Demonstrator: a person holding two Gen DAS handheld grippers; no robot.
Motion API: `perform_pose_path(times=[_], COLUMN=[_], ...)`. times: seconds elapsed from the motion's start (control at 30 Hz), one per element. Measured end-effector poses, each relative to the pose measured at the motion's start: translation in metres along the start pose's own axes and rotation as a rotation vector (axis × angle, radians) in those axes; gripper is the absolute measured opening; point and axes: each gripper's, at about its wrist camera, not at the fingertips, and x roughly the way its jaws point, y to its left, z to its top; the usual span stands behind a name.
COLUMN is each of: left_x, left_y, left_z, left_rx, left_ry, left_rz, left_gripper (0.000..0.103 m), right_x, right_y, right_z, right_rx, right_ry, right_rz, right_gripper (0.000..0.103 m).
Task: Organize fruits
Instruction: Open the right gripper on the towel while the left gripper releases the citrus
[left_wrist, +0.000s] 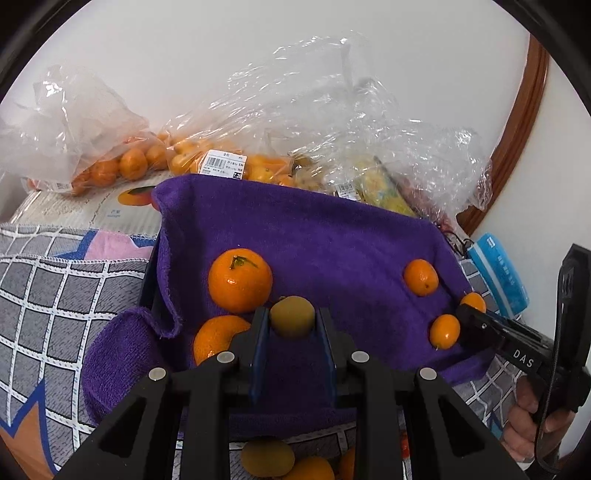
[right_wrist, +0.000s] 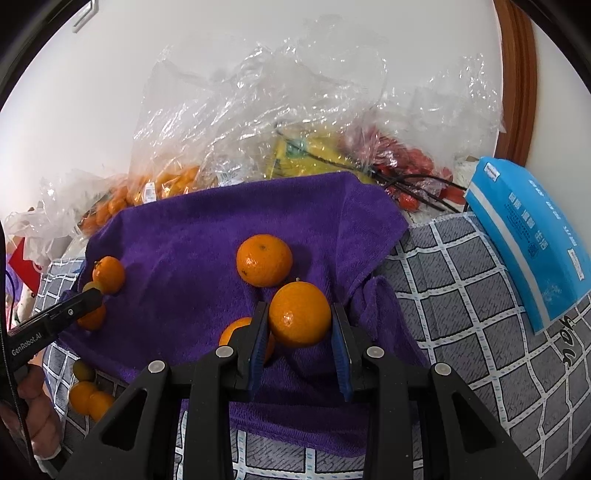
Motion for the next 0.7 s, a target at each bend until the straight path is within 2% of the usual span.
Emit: perform_pose_path(times=[0.13, 0.23, 0.7], left_x=[0.001, 0.004, 0.005], left_y=[-0.001, -0.003, -0.005], left_z=[-0.001, -0.002, -0.003], left_rx=[0.009, 0.024, 0.034], left_ry=[0.009, 0.028, 0.039], left_rz=[-0.007, -0.001, 0.015], left_gripper=[0.024, 0.024, 0.024], right_x=[-0.003, -0.006, -0.023], right_y=[0.002, 0.002, 0.002], right_z=[0.0, 0.0, 0.0], right_rx=[-0.011, -0.02, -0.007], right_ry=[-0.002, -0.014, -0.085], right_rz=[-0.008, -0.015, -0.029], right_gripper=[0.033, 0.037, 0.037])
